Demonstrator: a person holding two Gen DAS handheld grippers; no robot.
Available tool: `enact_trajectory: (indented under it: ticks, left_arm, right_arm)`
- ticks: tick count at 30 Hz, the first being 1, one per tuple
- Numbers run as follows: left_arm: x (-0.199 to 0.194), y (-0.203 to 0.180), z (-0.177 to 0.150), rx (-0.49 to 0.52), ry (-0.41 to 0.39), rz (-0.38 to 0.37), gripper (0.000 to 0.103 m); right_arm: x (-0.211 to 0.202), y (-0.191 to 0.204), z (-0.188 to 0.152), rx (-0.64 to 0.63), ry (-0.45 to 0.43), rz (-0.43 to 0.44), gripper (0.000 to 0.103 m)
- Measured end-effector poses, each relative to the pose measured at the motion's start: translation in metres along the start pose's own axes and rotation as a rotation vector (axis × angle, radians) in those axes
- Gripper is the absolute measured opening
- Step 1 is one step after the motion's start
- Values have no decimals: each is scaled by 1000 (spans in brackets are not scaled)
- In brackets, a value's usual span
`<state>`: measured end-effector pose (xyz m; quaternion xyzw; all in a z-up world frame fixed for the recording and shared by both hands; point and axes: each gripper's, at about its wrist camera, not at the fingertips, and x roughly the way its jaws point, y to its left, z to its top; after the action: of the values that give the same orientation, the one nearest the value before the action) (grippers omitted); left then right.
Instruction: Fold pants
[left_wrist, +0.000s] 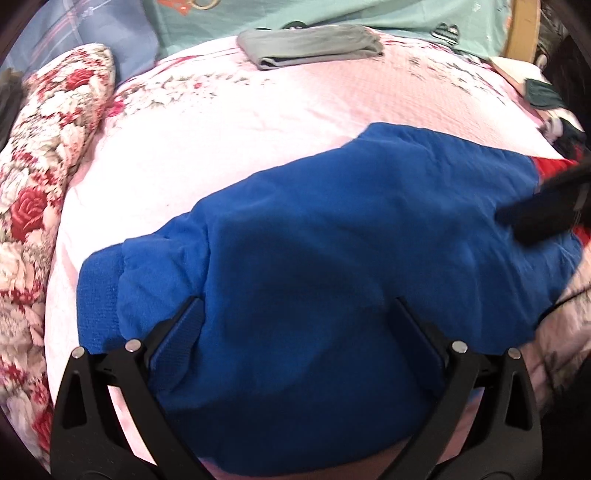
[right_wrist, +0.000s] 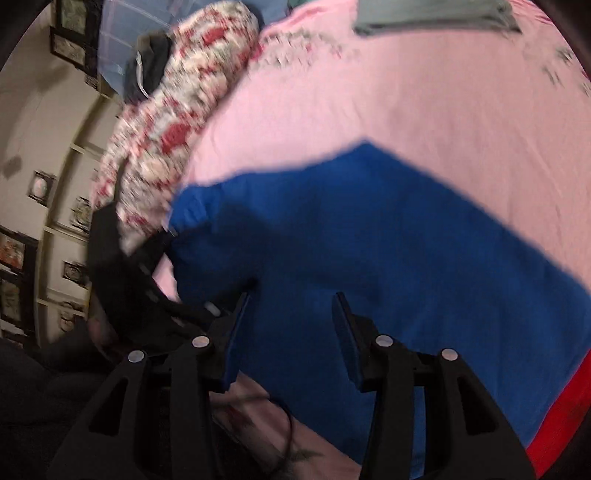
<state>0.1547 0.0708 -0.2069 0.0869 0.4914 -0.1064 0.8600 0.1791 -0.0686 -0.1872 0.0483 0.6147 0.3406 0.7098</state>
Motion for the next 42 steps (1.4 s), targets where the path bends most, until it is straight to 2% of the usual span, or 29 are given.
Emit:
enact_trajectory:
  ticks: [1, 3, 5, 6, 8, 10, 14, 15, 17, 19, 20, 21, 22, 25, 27, 30, 34, 36, 39, 42]
  left_arm:
    - [-4, 2, 0, 19, 2, -21, 101]
    - [-9, 4, -5, 71, -1, -37, 101]
    - [-10, 2, -12, 134, -7, -27, 101]
    - [-10, 0, -15, 176, -7, -18, 101]
    - [-9, -3, -17, 213, -11, -3, 101]
    - [-7, -3, -16, 220, -4, -7, 101]
    - [-9, -5, -13, 229, 19, 11, 101]
    - [-10, -7, -12, 232, 32, 33, 101]
    - [-12, -10, -10, 225, 47, 69, 101]
    - [-16, -12, -8, 198, 71, 116, 101]
    - [-18, -12, -6, 183, 83, 140, 101]
    - [-22, -13, -5, 168, 92, 169, 101]
    - [-26, -14, -4, 158, 97, 187, 101]
    - [-45, -25, 5, 103, 93, 210, 101]
    - [-53, -38, 16, 75, 81, 191, 101]
    - [-61, -83, 47, 70, 38, 113, 101]
    - [-68, -173, 89, 125, -42, -41, 101]
    - [-64, -220, 104, 159, -59, -120, 101]
    - [-48, -269, 112, 196, -44, -165, 101]
    - [-24, -302, 108, 196, 18, -178, 101]
  right_arm:
    - [1, -1, -8, -14, 4, -51, 43]
    - [-17, 0, -21, 23, -31, -110, 44]
    - [-40, 1, -32, 84, -109, -85, 44]
    - [-50, 0, -41, 116, -157, -72, 48]
    - [-48, -5, -55, 141, -142, -123, 56]
    - [-36, -18, -70, 169, -67, -199, 52]
    - [-87, -43, -94, 298, -242, -169, 53]
    - [-106, -54, -103, 337, -319, -183, 54]
    - [-127, -83, -118, 426, -383, -244, 55]
    - [-131, -122, -137, 545, -303, -345, 54]
    - [-136, -137, -148, 579, -295, -324, 52]
    - [-149, -145, -160, 609, -349, -234, 50]
    - [-164, -149, -172, 630, -404, -201, 51]
    - [-203, -162, -203, 645, -547, -201, 52]
    - [-216, -183, -219, 679, -569, -215, 53]
    - [-213, -206, -229, 712, -559, -226, 53]
    - [-212, -239, -234, 738, -569, -122, 53]
    - [-209, -246, -232, 732, -568, -100, 53]
    - [-206, -262, -228, 749, -549, -50, 53]
    - [-206, -270, -226, 753, -548, 7, 53]
